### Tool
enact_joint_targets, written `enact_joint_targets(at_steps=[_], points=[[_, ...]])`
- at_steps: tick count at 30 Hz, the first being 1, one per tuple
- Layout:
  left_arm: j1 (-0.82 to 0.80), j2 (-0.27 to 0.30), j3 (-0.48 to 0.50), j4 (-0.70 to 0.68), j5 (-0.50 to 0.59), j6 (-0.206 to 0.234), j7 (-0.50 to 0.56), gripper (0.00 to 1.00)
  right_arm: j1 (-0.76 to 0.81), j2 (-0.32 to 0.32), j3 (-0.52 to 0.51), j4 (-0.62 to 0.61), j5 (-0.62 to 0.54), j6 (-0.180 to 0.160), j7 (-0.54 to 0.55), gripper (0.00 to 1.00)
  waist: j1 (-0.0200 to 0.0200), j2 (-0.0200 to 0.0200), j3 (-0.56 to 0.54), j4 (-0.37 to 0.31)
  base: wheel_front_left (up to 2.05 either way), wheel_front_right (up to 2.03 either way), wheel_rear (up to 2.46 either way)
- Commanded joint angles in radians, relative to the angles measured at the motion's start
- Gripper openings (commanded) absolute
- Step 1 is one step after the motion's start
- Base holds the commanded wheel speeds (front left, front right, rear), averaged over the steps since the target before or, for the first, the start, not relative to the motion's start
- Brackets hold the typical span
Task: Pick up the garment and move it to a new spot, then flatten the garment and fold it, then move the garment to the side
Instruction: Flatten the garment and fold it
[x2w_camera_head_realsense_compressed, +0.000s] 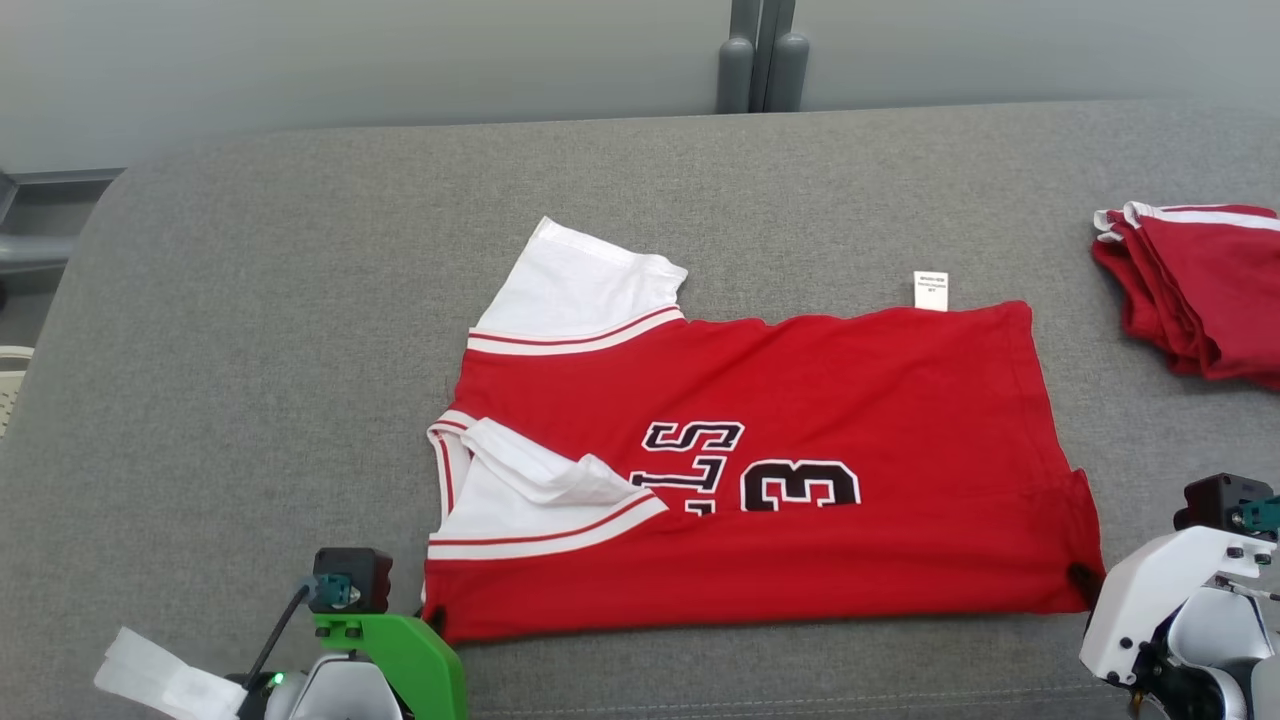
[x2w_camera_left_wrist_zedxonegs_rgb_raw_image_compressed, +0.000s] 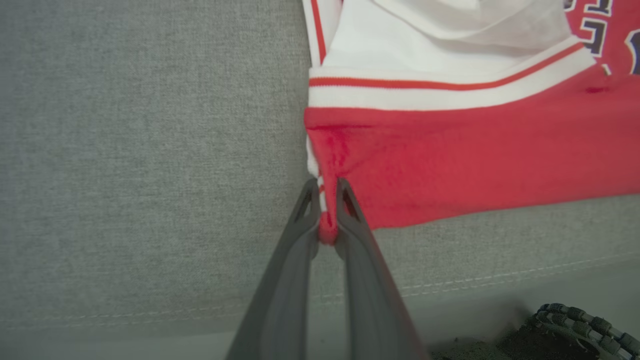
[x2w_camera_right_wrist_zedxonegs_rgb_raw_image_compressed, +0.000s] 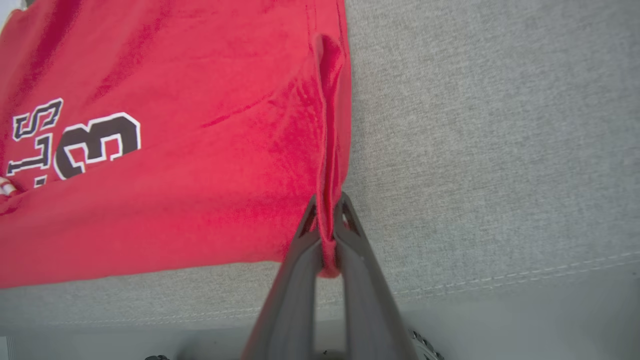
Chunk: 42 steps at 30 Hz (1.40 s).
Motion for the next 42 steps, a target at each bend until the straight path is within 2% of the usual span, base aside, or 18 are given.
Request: enact_joint_targets(at_steps=[1, 2, 3, 4, 5, 6, 7, 14, 19, 26, 28, 29, 33, 38, 42], points=[[0.017, 0.012, 0.001, -0.002, 0.0, 0.01, 0.001, 0.0, 0.012, -0.003, 0.003, -0.001, -0.002, -0.002, -0.002, 0.0, 0.0, 0.0, 0.003, -0.001, 0.0, 0.0, 0.0], [0.021, 0.013, -0.001, -0.006, 0.003, 0.014, 0.002, 0.0, 0.015, -0.002, 0.013, 0.004, -0.003, -0.002, 0.002, 0.05, 0.0, 0.0, 0.005, -0.001, 0.0, 0.0, 0.0], [0.026, 0.017, -0.007, -0.006, 0.006, 0.014, 0.009, 0.0, 0.017, -0.002, 0.018, 0.008, -0.004, -0.002, 0.004, 0.78, 0.0, 0.0, 0.006, -0.001, 0.0, 0.0, 0.0], [0.03, 0.019, -0.011, -0.007, 0.01, 0.016, 0.009, 0.0, 0.019, -0.002, 0.018, 0.012, -0.008, -0.002, 0.004, 1.0, 0.0, 0.0, 0.008, 0.0, 0.0, 0.0, 0.0], [0.028, 0.02, -0.013, -0.008, 0.015, 0.018, 0.004, 0.18, 0.018, -0.002, 0.019, 0.016, -0.012, -0.002, -0.001, 1.0, 0.0, 0.0, 0.009, 0.001, 0.0, 0.0, 0.0], [0.028, 0.022, -0.016, -0.006, 0.02, 0.02, 0.003, 0.76, 0.017, -0.001, 0.019, 0.019, -0.016, -0.001, -0.008, 1.0, 0.0, 0.0, 0.009, 0.003, 0.0, 0.0, 0.0], [0.027, 0.022, -0.017, -0.004, 0.026, 0.023, -0.004, 1.0, 0.017, -0.001, 0.019, 0.025, -0.023, -0.001, -0.012, 1.0, 0.0, 0.0, 0.009, 0.004, 0.0, 0.0, 0.0], [0.038, -0.002, -0.002, 0.007, 0.03, 0.03, -0.075, 1.0, 0.004, 0.001, 0.002, 0.044, -0.029, -0.001, -0.094, 1.0, 0.0, 0.0, -0.008, 0.02, 0.0, 0.0, 0.0], [0.054, -0.025, 0.067, 0.018, 0.045, 0.064, -0.258, 1.0, 0.018, 0.001, -0.033, 0.062, -0.006, -0.001, -0.194, 1.0, 0.0, 0.0, -0.053, 0.032, 0.0, 0.0, 0.0], [0.058, -0.057, 0.118, 0.053, 0.072, 0.02, -0.514, 1.0, 0.042, 0.001, -0.02, 0.062, 0.015, -0.001, -0.378, 1.0, 0.0, 0.0, -0.109, 0.042, 0.0, 0.0, 0.0], [0.053, -0.061, 0.124, 0.058, 0.077, 0.013, -0.535, 1.0, 0.043, 0.001, -0.01, 0.065, 0.022, -0.001, -0.402, 1.0, 0.0, 0.0, -0.113, 0.043, 0.0, 0.0, 0.0], [0.048, -0.076, 0.146, 0.057, 0.09, -0.006, -0.568, 1.0, 0.044, 0.001, 0.015, 0.071, 0.031, -0.001, -0.458, 1.0, 0.0, 0.0, -0.118, 0.045, 0.0, 0.0, 0.0], [0.043, -0.11, 0.213, 0.023, 0.135, -0.048, -0.584, 1.0, 0.033, 0.001, 0.082, 0.081, 0.048, -0.001, -0.581, 1.0, 0.0, 0.0, -0.125, 0.051, 0.0, 0.0, 0.0], [0.074, -0.157, 0.298, -0.059, 0.255, -0.181, -0.582, 1.0, 0.027, 0.0, 0.179, 0.08, -0.005, -0.001, -0.726, 1.0, 0.0, 0.0, -0.135, 0.055, 0.0, 0.0, 0.0], [0.095, -0.194, 0.347, -0.052, 0.329, -0.239, -0.583, 1.0, 0.013, 0.001, 0.212, 0.111, -0.003, -0.001, -0.775, 1.0, 0.0, 0.0, -0.146, 0.053, 0.0, 0.0, 0.0]])
